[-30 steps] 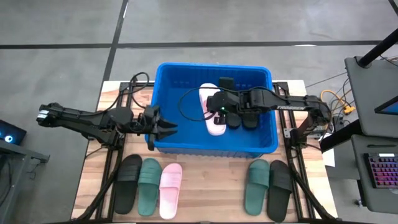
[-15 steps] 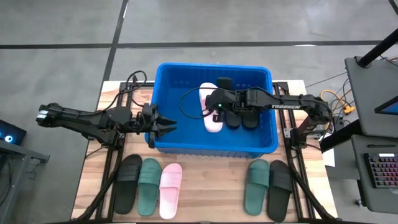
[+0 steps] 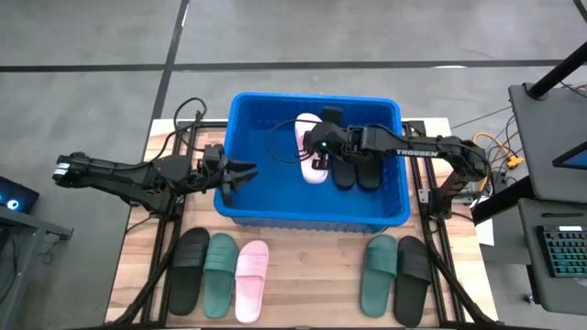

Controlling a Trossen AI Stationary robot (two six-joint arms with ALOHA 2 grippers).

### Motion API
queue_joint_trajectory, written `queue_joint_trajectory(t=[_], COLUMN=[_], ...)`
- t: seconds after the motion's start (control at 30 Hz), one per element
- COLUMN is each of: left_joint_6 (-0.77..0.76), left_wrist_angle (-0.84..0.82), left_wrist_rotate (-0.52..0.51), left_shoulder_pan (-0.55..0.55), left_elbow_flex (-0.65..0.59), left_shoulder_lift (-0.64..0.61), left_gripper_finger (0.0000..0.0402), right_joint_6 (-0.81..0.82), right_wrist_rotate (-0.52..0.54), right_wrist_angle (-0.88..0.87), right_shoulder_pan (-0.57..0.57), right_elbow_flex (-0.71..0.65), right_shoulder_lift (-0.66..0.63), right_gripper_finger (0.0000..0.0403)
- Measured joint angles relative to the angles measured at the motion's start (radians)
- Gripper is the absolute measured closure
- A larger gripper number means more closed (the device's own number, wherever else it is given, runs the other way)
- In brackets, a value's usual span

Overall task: Pick and place slides into bin
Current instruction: Put the right pink slide into the blue bin

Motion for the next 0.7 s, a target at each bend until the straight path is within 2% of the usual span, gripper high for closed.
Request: queue_joint_trajectory(t=[0.23,0.7], left_joint_6=[0.0,0.001], left_wrist_angle=[-0.001,-0.002], left_wrist_rotate=[-0.02,-0.103], left_shoulder_pan=[0.0,0.0], left_elbow_flex=[0.0,0.0], left_shoulder_lift=[0.011,0.013], left_gripper_finger=[0.0291,0.0291], right_joint_6=[-0.017,-0.04], right_wrist_rotate=[-0.041,-0.045], right_wrist_angle=[0.048,0.157], right_shoulder_pan=[-0.028,-0.039], right_elbow_flex=[-0.045,-0.172], right_shoulder_lift=[0.0,0.0], right_gripper_finger=[0.039,0.039])
